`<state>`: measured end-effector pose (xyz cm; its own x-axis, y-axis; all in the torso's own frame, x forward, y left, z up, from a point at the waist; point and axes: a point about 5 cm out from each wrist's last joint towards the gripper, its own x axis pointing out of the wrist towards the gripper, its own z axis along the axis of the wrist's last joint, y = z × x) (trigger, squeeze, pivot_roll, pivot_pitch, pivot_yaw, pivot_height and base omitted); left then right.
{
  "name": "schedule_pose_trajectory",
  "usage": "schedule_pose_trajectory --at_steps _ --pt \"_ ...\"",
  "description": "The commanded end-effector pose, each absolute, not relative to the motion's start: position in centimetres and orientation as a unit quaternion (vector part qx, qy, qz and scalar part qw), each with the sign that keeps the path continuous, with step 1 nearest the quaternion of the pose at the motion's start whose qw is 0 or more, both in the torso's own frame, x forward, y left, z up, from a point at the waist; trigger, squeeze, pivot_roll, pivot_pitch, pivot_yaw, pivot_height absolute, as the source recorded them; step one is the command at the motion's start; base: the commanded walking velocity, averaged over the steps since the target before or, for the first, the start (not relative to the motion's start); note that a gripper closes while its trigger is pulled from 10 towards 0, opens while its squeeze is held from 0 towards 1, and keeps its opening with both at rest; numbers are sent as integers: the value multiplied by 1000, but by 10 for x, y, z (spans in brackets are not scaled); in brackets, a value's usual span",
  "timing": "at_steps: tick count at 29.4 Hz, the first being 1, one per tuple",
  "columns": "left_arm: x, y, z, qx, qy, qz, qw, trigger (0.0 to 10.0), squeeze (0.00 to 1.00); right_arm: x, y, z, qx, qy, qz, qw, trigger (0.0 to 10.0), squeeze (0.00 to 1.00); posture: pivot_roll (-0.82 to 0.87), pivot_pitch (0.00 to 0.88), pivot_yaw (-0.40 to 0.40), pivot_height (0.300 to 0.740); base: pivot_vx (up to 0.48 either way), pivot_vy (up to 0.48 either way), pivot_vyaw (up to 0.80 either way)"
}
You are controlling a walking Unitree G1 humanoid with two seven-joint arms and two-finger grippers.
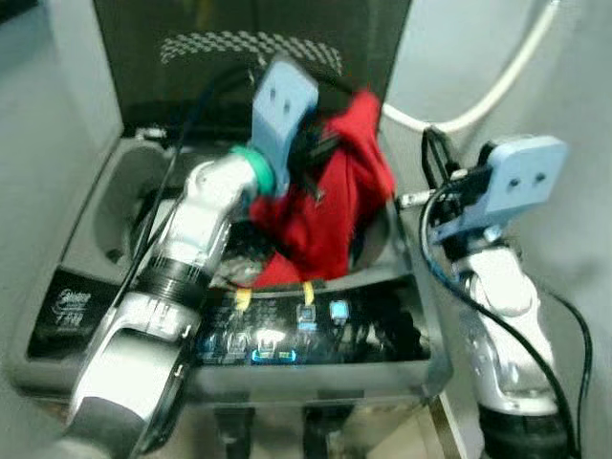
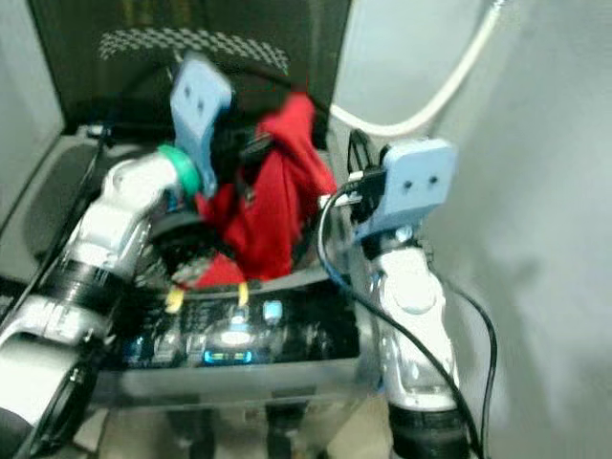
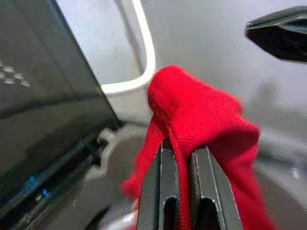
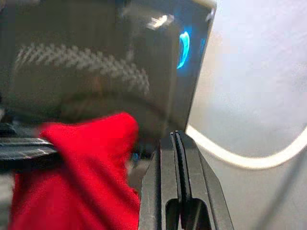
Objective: Clothes washing
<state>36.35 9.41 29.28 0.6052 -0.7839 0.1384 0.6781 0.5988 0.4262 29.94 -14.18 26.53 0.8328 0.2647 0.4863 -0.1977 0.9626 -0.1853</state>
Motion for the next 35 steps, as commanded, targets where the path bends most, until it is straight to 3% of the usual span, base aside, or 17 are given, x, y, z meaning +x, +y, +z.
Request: schedule_pose_trajectory --at_steps 1,5,7,9,10,18,25,26,32,35 --pt "343 120 325 165 -203 -383 886 10000 0 297 -143 265 -63 -249 166 952 10000 0 51 20 27 740 0 0 0" --pt "340 132 328 159 -203 -359 897 10000 0 297 -145 266 -61 -246 175 951 10000 0 51 20 27 740 0 0 0" --pt "333 158 301 120 -143 -310 932 10000 0 295 -148 269 -38 -245 203 947 10000 0 79 22 13 740 0 0 0" --pt "330 163 293 112 -126 -301 939 10000 0 294 -149 269 -33 -245 209 946 10000 0 79 22 13 740 0 0 0" --pt "327 165 274 95 -91 -295 946 10000 1000 293 -143 269 -8 -242 234 942 10000 0 99 28 -2 740 0 0 0" --pt "318 160 246 62 -40 -292 954 10000 1000 287 -127 267 37 -231 302 924 10000 0 111 31 -9 740 0 0 0" --pt "313 155 267 39 -97 -254 961 10000 1000 284 -123 264 63 -224 309 922 10000 0 105 29 -1 740 0 0 0" --pt "314 155 272 42 -112 -239 964 10000 0 284 -123 264 66 -225 307 922 10000 0 105 29 -1 740 0 0 0" --pt "316 153 283 58 -158 -206 964 10000 0 285 -124 264 73 -226 301 924 10000 0 105 27 2 740 0 0 0" --pt "315 152 302 61 -225 -165 958 10000 0 289 -124 263 74 -233 265 933 10000 0 101 24 5 740 0 0 0"
